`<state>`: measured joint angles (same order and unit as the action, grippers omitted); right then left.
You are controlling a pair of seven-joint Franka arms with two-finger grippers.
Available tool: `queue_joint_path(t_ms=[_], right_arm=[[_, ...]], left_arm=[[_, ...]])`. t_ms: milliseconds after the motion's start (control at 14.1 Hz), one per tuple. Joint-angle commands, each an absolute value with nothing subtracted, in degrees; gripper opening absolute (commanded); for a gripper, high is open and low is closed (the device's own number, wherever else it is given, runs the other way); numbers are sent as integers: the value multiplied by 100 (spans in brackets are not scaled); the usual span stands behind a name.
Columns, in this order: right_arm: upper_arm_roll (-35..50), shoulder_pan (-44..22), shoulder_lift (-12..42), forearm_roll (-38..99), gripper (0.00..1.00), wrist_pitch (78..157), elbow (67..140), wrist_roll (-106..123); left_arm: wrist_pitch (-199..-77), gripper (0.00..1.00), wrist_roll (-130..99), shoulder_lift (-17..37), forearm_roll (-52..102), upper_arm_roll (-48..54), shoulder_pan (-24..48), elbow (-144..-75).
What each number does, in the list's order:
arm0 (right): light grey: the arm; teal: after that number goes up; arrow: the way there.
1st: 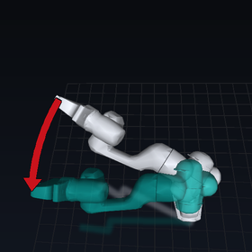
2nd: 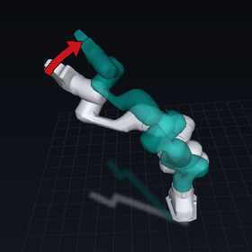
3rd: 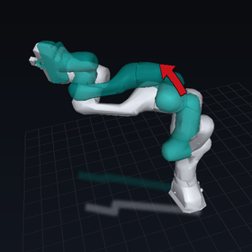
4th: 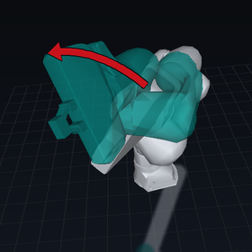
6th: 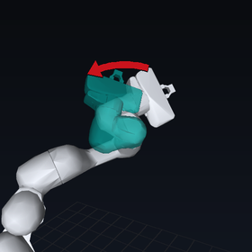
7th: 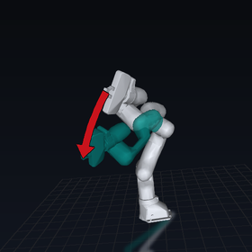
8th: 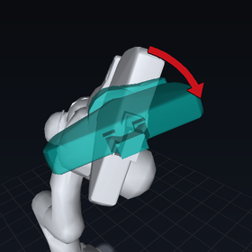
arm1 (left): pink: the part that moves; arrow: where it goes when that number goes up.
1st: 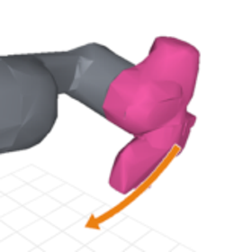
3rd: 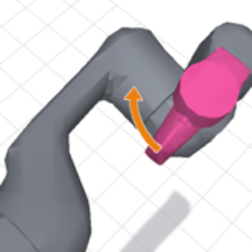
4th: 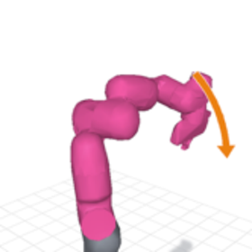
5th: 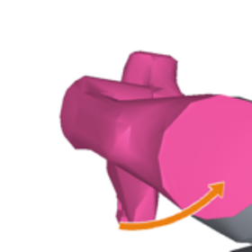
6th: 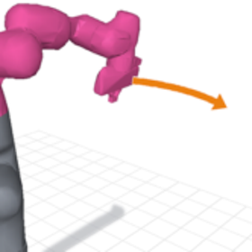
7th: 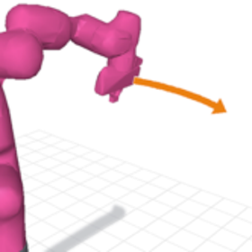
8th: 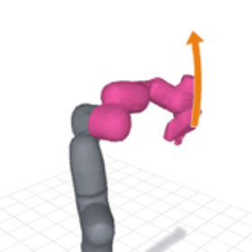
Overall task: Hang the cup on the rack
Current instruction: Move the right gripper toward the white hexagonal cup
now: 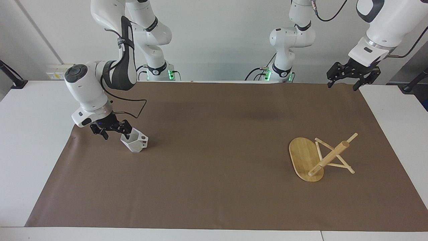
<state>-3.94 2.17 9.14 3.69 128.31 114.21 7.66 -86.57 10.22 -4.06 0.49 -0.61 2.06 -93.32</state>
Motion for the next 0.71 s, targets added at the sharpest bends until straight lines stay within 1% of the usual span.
queue_joint_path(t_ms=[0,638], right_arm=[[-360,272,923,475,100,12990,11566,941],[-360,272,870,492,100,12964,11786,572]], left_arm=[[-8640,100,1037,-571,18,-9,150,-9501],[-8631,100,1037,-571,18,-9,150,-9501]])
